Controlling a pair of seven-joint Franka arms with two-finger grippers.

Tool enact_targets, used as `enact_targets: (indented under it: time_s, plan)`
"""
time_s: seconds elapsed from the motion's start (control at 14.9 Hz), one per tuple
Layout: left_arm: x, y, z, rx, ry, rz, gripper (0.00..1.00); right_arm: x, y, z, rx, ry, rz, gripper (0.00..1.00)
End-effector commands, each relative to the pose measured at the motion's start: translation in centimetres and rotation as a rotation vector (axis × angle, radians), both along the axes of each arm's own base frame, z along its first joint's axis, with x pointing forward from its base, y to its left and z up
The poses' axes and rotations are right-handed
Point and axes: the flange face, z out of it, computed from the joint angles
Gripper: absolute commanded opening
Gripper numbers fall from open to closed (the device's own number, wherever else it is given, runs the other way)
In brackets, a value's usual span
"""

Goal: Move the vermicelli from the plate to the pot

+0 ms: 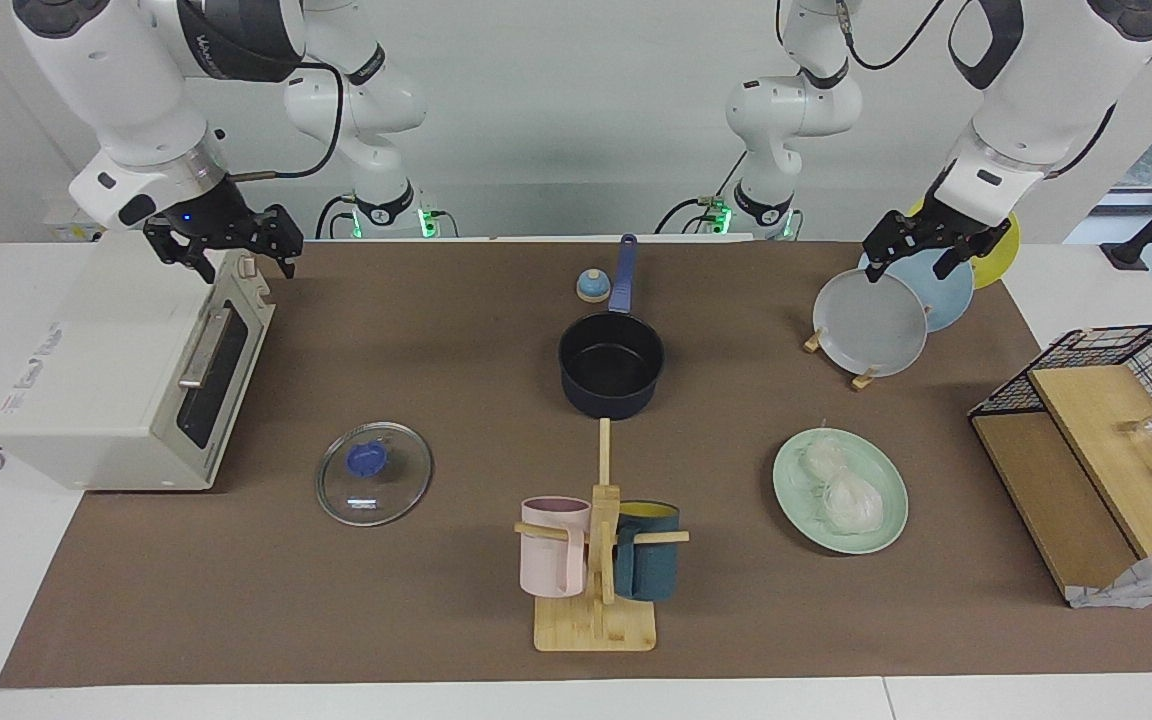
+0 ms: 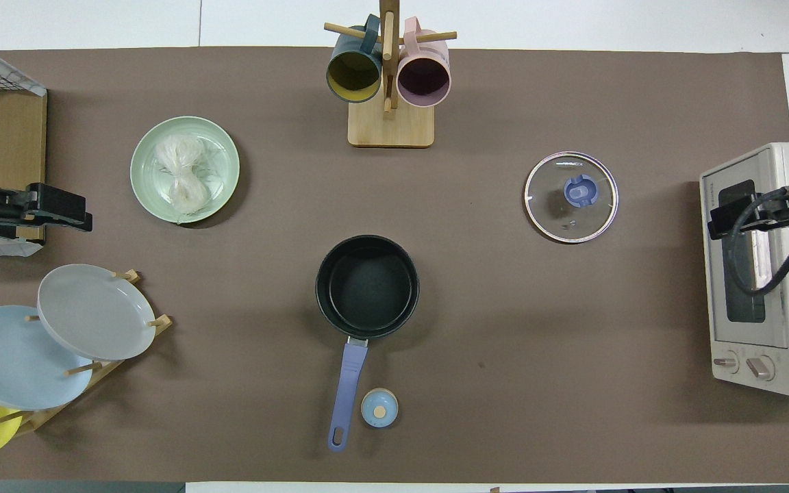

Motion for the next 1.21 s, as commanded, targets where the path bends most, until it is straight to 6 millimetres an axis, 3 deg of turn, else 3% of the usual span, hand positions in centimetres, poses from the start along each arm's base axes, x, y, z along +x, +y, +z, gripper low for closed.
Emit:
enact_targets:
  time_s: [0.0,0.2,0.47,0.6,0.8,1.01,1.07,1.14]
  plan:
    - [0.0,0.2,0.6,0.019,-0.002,-0.005,1.0,-0.2,0.2,0.3,0.006,0.008,-0.016,1.0]
    - [0.6,-0.1,0.6,0.016,-0.054,0.016,1.0,-0.2,0.2,0.3,0.006,0.008,-0.014,1.0]
    - [1.6,0.3,-0.9,0.008,-0.074,0.094,1.0,-0.2,0.2,0.3,0.006,0.008,-0.014,1.0]
    - [4.5,-0.3,-4.6,-0.001,-0.077,0.09,1.0,-0.1,0.2,0.2,0.006,0.003,-0.014,1.0]
    - [9.8,-0.7,-13.3,-0.009,-0.059,0.093,1.0,0.4,0.2,-0.2,0.002,-0.002,-0.014,1.0]
    - [13.2,-1.1,-21.3,-0.023,-0.083,0.11,1.0,1.8,0.3,-0.5,0.005,-0.013,-0.015,1.0]
    - [13.8,-1.6,-23.9,-0.031,-0.073,0.117,1.0,2.6,0.9,-1.0,0.006,-0.014,-0.006,1.0]
    - [14.2,-2.1,-25.4,-0.039,-0.087,0.116,1.0,3.3,2.0,-1.8,0.005,-0.01,0.012,1.0]
